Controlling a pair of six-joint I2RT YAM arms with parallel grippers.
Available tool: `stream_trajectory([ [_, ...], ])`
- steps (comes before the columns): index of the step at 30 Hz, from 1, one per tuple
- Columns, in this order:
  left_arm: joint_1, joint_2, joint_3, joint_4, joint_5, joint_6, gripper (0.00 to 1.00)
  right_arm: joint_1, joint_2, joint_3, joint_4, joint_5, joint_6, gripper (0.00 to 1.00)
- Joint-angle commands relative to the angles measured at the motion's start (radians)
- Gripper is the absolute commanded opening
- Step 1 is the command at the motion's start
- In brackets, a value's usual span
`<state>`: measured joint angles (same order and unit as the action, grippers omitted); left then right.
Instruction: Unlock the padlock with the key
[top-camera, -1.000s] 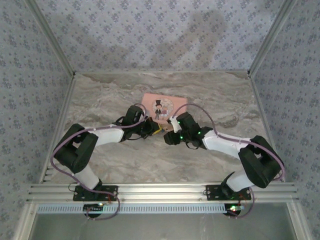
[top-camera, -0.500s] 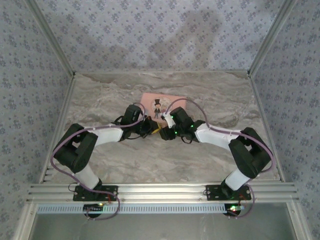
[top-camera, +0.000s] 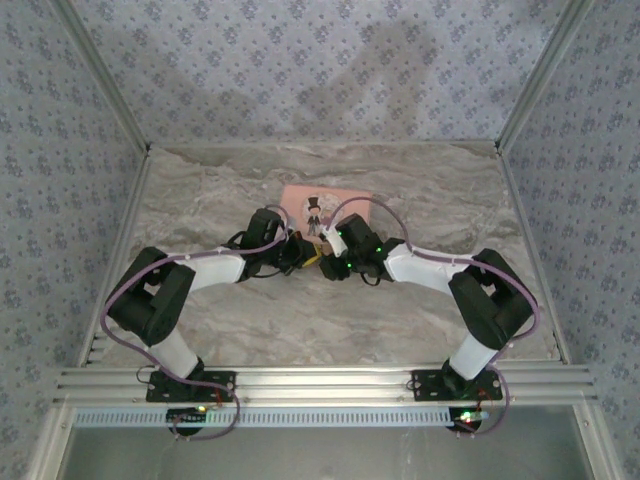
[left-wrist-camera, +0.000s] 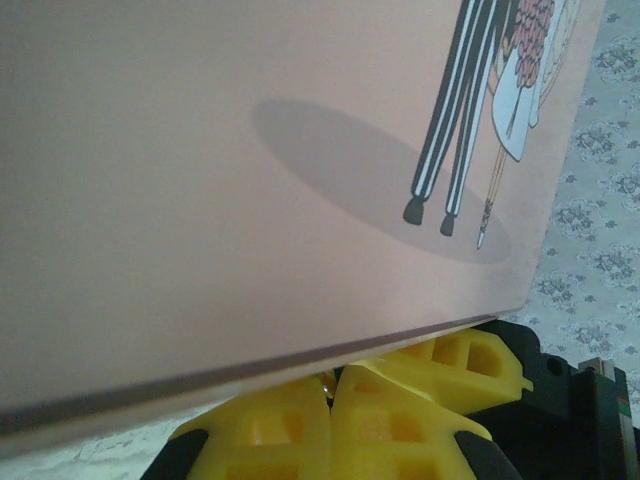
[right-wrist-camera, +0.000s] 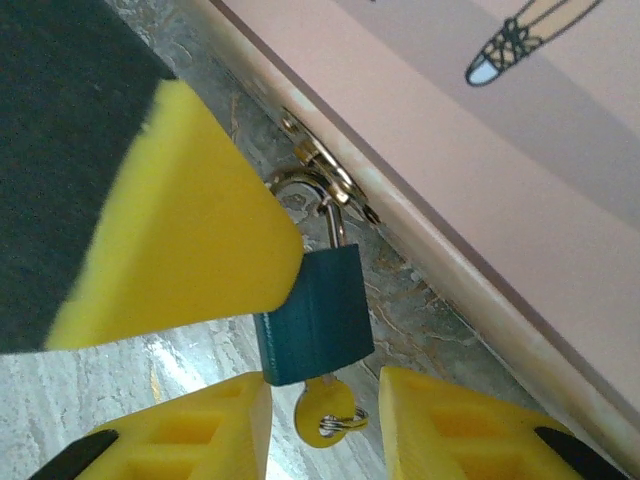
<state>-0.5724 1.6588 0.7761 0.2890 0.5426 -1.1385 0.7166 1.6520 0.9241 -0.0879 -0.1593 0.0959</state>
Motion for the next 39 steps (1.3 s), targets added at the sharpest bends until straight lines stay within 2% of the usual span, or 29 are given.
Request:
stream_trajectory([
  [1,0.006,0.025,-0.009,-0.022,0.065,-0.043,0.0,-0.001,0.003,0.034,-0.022,0.03,-0.03,0.35],
  [3,0.006,0.025,-0.009,-0.019,0.065,-0.044,0.0,-0.001,0.002,0.039,-0.027,0.029,-0.036,0.34],
  [9,0.008,0.029,-0.003,-0.024,0.064,-0.04,0.0,-0.003,0.007,0.042,-0.044,-0.026,-0.058,0.02],
  [10,0.007,0.029,-0.003,-0.024,0.065,-0.039,0.0,-0.005,0.006,0.037,-0.045,-0.037,-0.061,0.0],
  [13,0.008,0.029,-0.003,-0.024,0.066,-0.037,0.0,-0.009,0.003,0.035,-0.052,-0.056,-0.063,0.0],
  [15,0.008,0.029,-0.004,-0.026,0.064,-0.036,0.0,-0.011,0.001,0.036,-0.054,-0.049,-0.059,0.05],
  [20,0.008,0.022,-0.02,-0.034,0.049,-0.032,0.0,-0.014,0.004,0.022,-0.032,-0.094,-0.048,0.0],
  [21,0.009,0.019,-0.023,-0.04,0.044,-0.031,0.04,-0.01,0.01,0.022,-0.032,-0.083,-0.048,0.0],
  [23,0.01,0.006,-0.031,-0.059,0.028,-0.025,0.25,-0.004,0.019,0.019,-0.038,-0.062,-0.056,0.0],
  [25,0.012,-0.019,-0.043,-0.078,0.004,-0.016,0.37,-0.002,0.028,0.014,-0.036,-0.065,-0.055,0.0],
  [31,0.035,-0.081,-0.088,-0.093,-0.033,-0.012,0.37,0.015,0.049,0.023,-0.038,-0.077,-0.073,0.0],
  [39,0.052,-0.097,-0.095,-0.11,-0.043,-0.002,0.33,0.048,0.084,0.062,-0.085,-0.015,-0.114,0.0],
])
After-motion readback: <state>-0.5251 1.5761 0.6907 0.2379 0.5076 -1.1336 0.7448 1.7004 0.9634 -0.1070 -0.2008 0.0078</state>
